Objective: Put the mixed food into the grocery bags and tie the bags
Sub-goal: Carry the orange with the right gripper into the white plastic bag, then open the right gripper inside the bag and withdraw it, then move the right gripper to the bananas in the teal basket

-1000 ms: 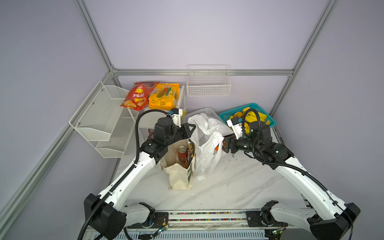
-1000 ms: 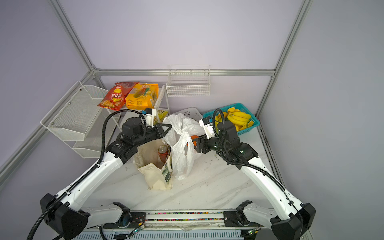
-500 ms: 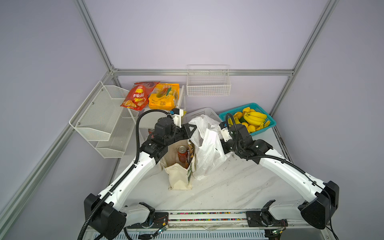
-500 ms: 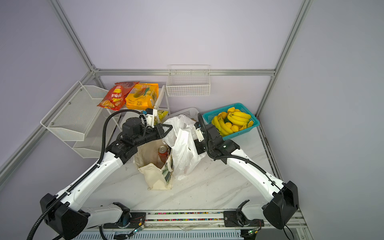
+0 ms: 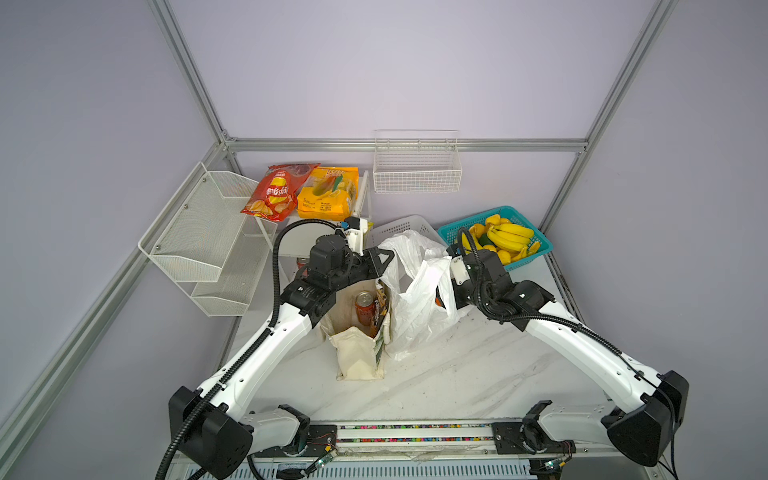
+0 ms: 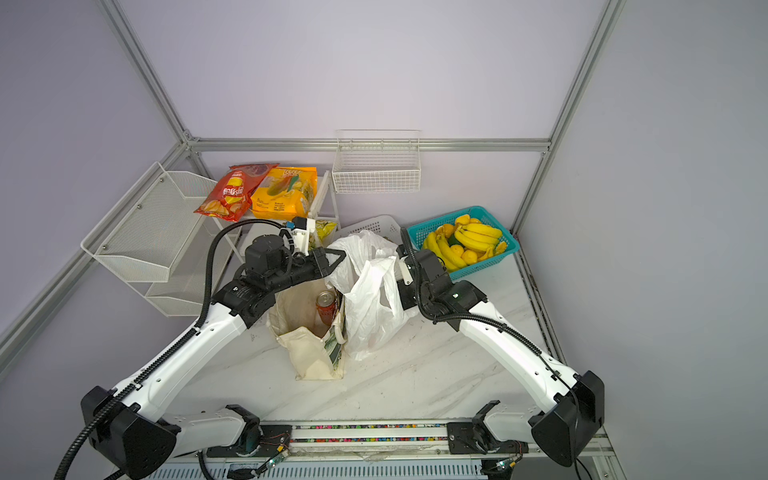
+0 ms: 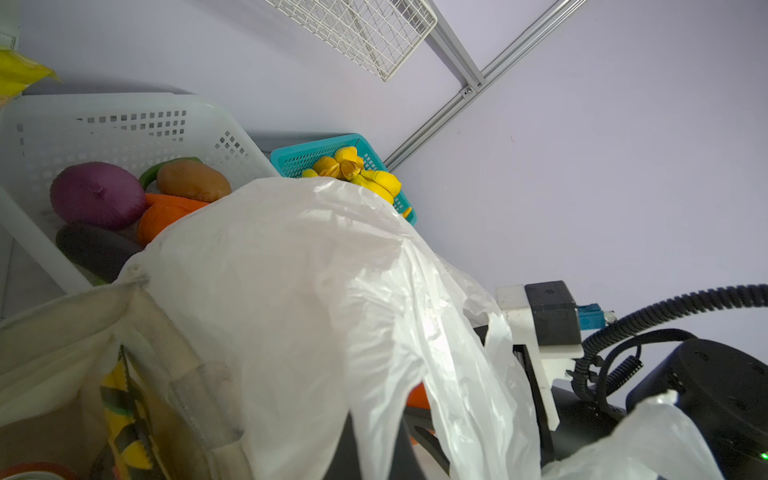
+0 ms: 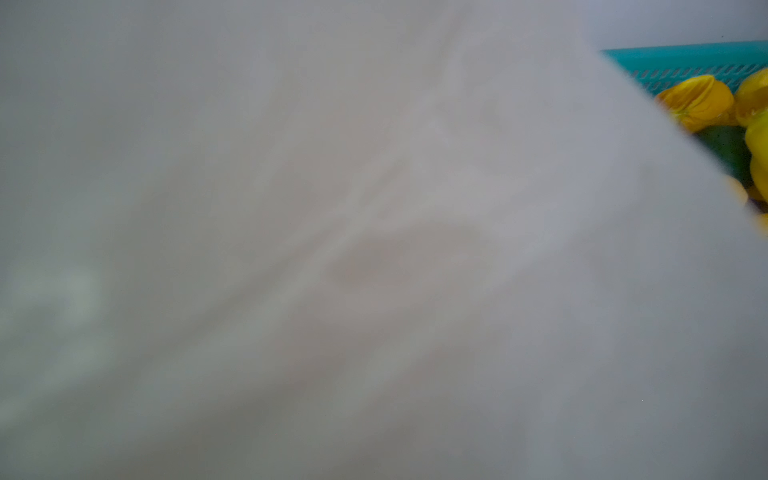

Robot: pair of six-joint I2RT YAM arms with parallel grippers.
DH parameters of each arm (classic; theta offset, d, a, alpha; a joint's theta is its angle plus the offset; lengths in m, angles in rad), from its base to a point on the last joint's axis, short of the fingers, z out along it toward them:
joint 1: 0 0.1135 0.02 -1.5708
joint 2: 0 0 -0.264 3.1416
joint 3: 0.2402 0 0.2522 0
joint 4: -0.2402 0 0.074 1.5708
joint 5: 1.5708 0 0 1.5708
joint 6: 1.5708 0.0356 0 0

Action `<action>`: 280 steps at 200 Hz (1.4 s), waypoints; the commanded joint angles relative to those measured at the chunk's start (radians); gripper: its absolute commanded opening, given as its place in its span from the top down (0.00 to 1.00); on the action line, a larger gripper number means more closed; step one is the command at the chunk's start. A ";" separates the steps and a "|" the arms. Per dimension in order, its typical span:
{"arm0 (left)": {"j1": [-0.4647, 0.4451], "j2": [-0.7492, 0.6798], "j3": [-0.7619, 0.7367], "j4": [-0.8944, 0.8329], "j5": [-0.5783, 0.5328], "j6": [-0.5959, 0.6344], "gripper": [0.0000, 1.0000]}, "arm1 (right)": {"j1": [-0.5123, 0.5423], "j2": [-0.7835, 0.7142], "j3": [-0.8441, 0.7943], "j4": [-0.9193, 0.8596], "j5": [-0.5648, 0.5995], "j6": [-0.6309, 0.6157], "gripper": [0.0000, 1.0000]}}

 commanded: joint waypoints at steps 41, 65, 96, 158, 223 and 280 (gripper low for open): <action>0.007 0.014 -0.005 0.029 0.024 0.034 1.00 | 0.004 -0.081 0.066 0.032 -0.130 0.042 0.14; 0.008 0.015 -0.006 0.024 0.010 0.036 1.00 | 0.002 -0.124 0.103 0.049 -0.179 0.036 0.14; 0.016 0.015 -0.006 0.012 -0.021 0.030 1.00 | -0.003 -0.169 0.154 0.042 -0.259 0.045 0.15; 0.049 -0.012 -0.021 0.016 -0.068 0.012 1.00 | -0.023 -0.281 0.171 0.010 -0.235 0.052 0.17; 0.064 -0.028 -0.040 0.040 -0.052 -0.001 1.00 | -0.418 -0.098 0.203 0.067 -0.262 0.070 0.18; 0.066 -0.025 -0.043 0.054 -0.026 -0.005 1.00 | -0.504 0.241 0.199 0.261 -0.126 0.081 0.25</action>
